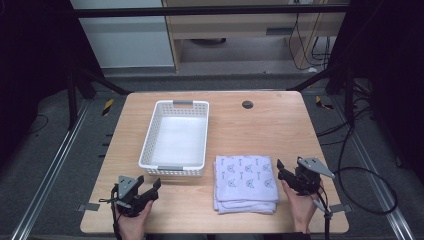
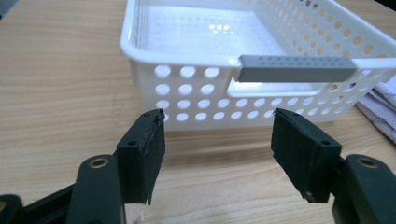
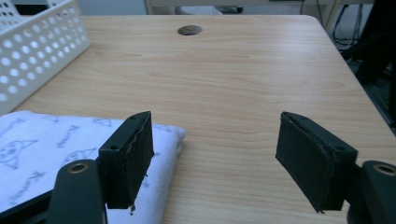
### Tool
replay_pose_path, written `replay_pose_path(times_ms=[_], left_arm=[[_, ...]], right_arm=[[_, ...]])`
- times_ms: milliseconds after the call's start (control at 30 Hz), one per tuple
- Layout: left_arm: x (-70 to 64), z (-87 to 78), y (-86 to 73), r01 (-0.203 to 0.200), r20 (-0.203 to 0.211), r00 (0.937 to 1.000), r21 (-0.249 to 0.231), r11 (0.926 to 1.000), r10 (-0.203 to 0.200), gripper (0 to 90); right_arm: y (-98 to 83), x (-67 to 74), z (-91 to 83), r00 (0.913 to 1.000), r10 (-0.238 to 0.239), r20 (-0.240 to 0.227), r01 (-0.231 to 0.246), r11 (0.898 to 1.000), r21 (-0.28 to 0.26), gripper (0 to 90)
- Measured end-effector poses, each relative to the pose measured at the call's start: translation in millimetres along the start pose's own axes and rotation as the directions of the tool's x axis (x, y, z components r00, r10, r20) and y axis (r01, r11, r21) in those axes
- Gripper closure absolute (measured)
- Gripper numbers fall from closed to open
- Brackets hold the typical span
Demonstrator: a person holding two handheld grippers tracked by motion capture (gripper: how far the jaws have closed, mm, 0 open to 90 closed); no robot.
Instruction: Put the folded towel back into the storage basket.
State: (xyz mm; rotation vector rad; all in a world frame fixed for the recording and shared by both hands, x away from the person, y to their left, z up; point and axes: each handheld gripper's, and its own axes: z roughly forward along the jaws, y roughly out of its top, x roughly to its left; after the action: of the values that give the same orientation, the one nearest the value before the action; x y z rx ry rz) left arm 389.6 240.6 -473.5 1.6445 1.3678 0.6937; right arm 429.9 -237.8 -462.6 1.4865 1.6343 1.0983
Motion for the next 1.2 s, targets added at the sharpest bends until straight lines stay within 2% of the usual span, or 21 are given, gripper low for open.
replay_pose_path(times_ms=[133, 167, 200, 233, 333, 433, 600, 667, 767, 967, 1033, 1067, 1100, 1133, 1200], left_arm=[[-10.3, -3.8, 4.5, -0.021, -0.020, 0.9996, -0.029, 0.9994, 0.021, 35.6], [-16.2, -7.0, 8.2, -0.025, -0.008, 0.9997, -0.051, 0.9984, 0.025, 35.8], [-16.2, -7.0, 8.2, -0.025, -0.008, 0.9997, -0.051, 0.9984, 0.025, 36.2], [-22.1, -8.8, 11.7, -0.023, 0.010, 0.9997, -0.069, 0.9973, 0.024, 36.8], [-29.0, -8.5, 14.8, -0.034, 0.030, 0.9989, -0.071, 0.9969, 0.036, 36.8], [-44.2, -6.5, 16.3, -0.063, 0.061, 0.9959, -0.068, 0.9957, 0.067, 36.9], [-54.1, -3.8, 17.2, -0.063, 0.092, 0.9934, -0.071, 0.9955, 0.069, 37.2], [-61.1, -2.0, 17.1, -0.074, 0.112, 0.9905, -0.063, 0.9952, 0.081, 37.1], [-71.5, 1.1, 17.3, -0.098, 0.129, 0.9860, -0.059, 0.9934, 0.105, 36.5], [-82.4, 5.0, 17.5, -0.121, 0.149, 0.9806, -0.048, 0.9914, 0.127, 35.5], [-88.0, 6.2, 15.6, -0.127, 0.176, 0.9754, -0.046, 0.9908, 0.133, 35.1], [-88.0, 6.2, 15.6, -0.127, 0.176, 0.9754, -0.046, 0.9908, 0.133, 35.0], [-92.2, 8.1, 14.0, -0.138, 0.189, 0.9717, -0.035, 0.9899, 0.142, 34.8], [-92.2, 8.1, 14.0, -0.138, 0.189, 0.9717, -0.035, 0.9899, 0.142, 34.8], [-96.4, 10.2, 12.6, -0.149, 0.200, 0.9679, -0.029, 0.9884, 0.152, 34.9]], right_arm=[[0.0, 4.2, 1.1, 0.9998, -0.009, -0.018, 0.009, 1.000, 0.007, 27.3], [0.1, 4.4, 1.7, 0.9993, -0.002, -0.038, 0.002, 1.000, 0.011, 26.1], [0.1, 4.4, 1.7, 0.9993, -0.002, -0.038, 0.002, 1.000, 0.011, 26.1], [1.3, 4.7, 1.3, 0.9989, 0.003, -0.048, -0.003, 1.000, 0.007, 25.5], [2.8, 4.2, 0.7, 0.9979, 0.005, -0.065, -0.005, 1.000, 0.001, 23.7], [5.7, 2.9, -1.5, 0.9974, 0.008, -0.072, -0.008, 1.000, -0.004, 23.5], [8.5, 4.9, -3.1, 0.9972, -0.024, -0.071, 0.023, 1.000, -0.009, 25.0], [11.3, 6.0, -3.5, 0.9968, -0.049, -0.064, 0.048, 0.999, -0.011, 25.8], [15.3, 6.7, -5.7, 0.9954, -0.057, -0.077, 0.055, 0.998, -0.021, 26.3], [20.6, 6.1, -4.4, 0.9944, -0.049, -0.094, 0.046, 0.999, -0.027, 25.1], [23.1, 7.1, -3.3, 0.9931, -0.051, -0.105, 0.049, 0.999, -0.021, 25.7], [23.1, 7.1, -3.3, 0.9931, -0.051, -0.105, 0.049, 0.999, -0.021, 25.7], [24.2, 8.5, -1.8, 0.9921, -0.047, -0.117, 0.046, 0.999, -0.011, 25.7], [24.2, 8.5, -1.8, 0.9921, -0.047, -0.117, 0.046, 0.999, -0.011, 25.7], [25.2, 10.6, 0.5, 0.9905, -0.041, -0.131, 0.041, 0.999, -0.005, 25.0]])
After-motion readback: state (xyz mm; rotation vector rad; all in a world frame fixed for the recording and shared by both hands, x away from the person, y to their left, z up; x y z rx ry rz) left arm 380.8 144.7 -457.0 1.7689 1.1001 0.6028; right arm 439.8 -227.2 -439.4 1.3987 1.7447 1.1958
